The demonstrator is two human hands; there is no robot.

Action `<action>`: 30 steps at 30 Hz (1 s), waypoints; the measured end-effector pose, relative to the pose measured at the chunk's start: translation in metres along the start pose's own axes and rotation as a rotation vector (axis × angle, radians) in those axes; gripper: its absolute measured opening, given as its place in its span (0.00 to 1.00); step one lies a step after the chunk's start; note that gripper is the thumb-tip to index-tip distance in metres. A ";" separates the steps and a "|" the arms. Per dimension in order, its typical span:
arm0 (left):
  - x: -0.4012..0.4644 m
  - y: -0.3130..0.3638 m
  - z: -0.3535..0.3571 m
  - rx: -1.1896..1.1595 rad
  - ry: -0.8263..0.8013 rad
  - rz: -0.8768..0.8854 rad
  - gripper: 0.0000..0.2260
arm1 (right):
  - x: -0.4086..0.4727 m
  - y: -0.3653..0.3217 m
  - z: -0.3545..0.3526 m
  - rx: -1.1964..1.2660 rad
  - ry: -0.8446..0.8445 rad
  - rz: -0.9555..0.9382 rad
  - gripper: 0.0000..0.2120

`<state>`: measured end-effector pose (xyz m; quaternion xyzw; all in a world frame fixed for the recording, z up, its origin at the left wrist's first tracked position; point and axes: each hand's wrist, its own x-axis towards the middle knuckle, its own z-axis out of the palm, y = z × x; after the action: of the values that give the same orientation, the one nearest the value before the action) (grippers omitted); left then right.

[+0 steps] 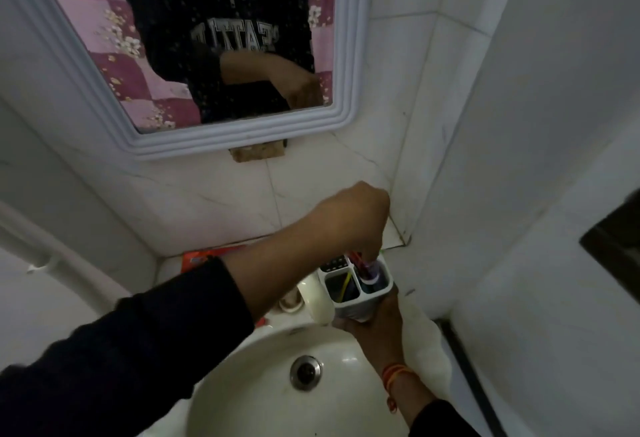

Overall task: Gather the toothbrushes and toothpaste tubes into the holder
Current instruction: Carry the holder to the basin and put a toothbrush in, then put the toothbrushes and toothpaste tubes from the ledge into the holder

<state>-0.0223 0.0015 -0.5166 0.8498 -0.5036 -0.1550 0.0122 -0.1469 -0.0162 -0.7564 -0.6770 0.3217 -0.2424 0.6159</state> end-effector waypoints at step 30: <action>-0.041 -0.200 0.159 0.048 -0.272 -0.369 0.12 | 0.008 0.016 0.004 -0.058 -0.043 -0.056 0.55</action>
<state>0.0861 0.1567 -0.6933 0.8989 -0.3400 -0.2557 -0.1044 -0.1412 -0.0200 -0.7736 -0.7084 0.2960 -0.2356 0.5959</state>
